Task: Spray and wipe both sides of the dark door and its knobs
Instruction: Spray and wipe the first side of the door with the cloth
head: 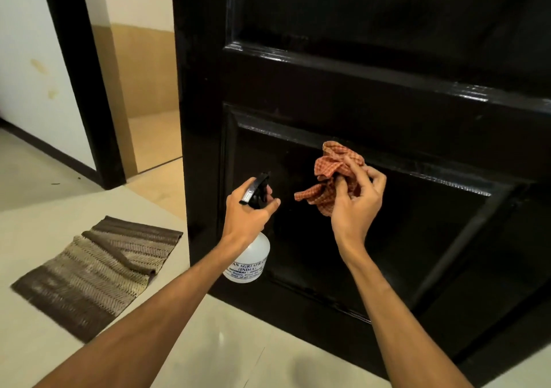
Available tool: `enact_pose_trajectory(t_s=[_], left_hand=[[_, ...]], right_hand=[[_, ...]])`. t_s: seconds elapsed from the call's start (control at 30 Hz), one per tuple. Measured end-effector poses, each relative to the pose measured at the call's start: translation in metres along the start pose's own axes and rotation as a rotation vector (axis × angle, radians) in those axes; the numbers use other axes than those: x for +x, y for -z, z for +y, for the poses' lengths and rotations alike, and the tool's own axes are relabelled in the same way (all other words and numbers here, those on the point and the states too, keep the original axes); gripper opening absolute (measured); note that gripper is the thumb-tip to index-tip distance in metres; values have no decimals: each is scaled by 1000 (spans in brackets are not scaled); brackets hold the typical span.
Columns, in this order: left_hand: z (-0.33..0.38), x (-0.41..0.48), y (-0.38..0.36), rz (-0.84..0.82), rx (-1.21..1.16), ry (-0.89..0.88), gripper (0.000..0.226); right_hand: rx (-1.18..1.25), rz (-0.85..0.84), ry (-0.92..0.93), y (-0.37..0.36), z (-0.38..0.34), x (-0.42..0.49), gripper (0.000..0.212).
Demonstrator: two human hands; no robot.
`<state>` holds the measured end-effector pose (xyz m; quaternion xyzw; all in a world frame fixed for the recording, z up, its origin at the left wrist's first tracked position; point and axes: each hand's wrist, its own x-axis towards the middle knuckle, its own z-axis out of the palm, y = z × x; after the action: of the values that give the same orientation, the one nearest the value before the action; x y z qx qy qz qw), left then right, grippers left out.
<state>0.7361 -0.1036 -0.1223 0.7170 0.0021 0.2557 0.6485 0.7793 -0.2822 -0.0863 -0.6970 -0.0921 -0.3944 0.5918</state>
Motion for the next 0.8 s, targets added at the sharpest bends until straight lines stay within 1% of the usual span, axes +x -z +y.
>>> enact_pose_trajectory(t_s=[0.1,0.2,0.47,0.63,0.8], left_hand=[[7,3,-7,-17,11,-23,18],[16,5,-15,-46,23,-41,19],[27,-13,-44,-118,11,-38,18],[39,-18,-69,-221,-15,-70,18],[45,-37,-105,-299,-50,-61,19]], right_hand=[[60,52,-74,12,3,5,34],[95,91,-102,29,5,13,34],[214,84,-205,70,8,16,46],[125,128,-209,113,4,20,37],[-8,247,-171,164,-10,32,41]])
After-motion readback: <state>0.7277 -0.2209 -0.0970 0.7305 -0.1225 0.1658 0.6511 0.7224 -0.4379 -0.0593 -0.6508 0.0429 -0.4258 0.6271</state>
